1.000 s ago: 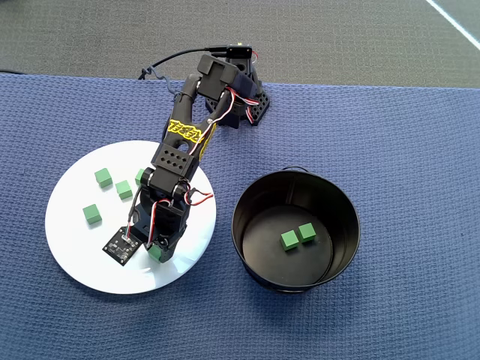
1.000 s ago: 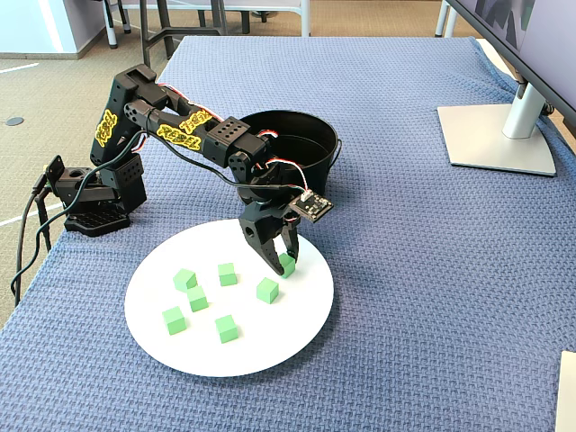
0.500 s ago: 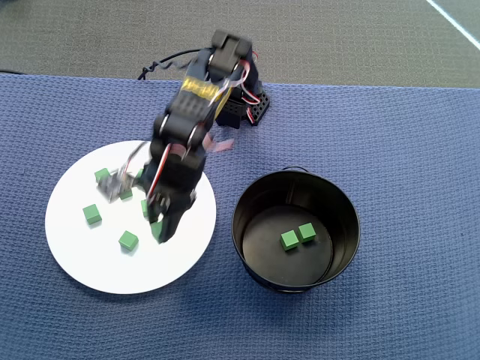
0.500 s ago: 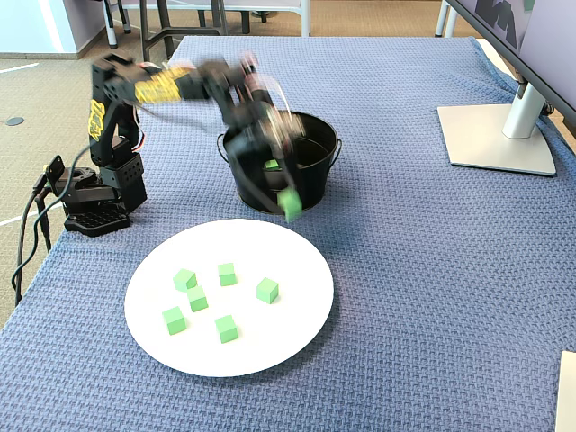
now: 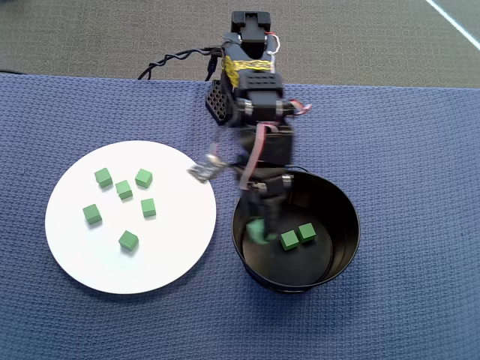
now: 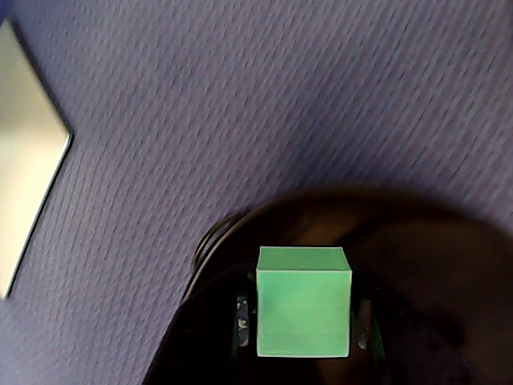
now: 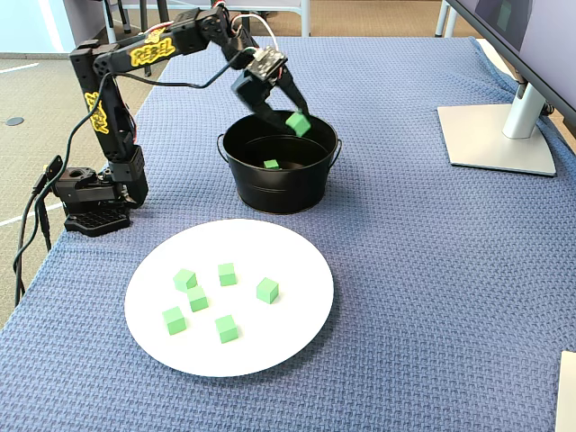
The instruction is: Pick up the green cubes from the white plate and place them in the black recipient
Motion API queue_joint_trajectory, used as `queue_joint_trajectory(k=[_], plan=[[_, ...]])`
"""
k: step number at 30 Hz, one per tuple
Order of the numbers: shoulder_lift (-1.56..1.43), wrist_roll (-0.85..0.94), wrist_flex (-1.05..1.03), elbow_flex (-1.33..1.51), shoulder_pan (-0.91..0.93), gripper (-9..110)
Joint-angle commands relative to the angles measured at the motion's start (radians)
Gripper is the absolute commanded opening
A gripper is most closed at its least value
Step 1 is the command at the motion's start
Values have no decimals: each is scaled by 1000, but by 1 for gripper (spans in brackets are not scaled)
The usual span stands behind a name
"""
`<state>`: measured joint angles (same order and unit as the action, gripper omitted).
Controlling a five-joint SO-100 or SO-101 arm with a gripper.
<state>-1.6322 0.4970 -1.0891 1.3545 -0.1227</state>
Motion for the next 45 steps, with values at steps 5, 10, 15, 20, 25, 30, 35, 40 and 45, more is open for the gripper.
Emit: queue_joint_trajectory(k=[5,10,15,20,25,30,35,40,45], plan=[[140,-49,28,-23,-152,0],[158,-37,26,0,-160,7],[107,69,-5,28,-144,39],[89,77,-25,-38,-83,37],[95,106,-140,-296,98,29],[163,285,-187,-479,327,27],[255,514,-161,-457,514,29],[282,698,-35,-307,638,28],[250,956,91,-98,715,25]])
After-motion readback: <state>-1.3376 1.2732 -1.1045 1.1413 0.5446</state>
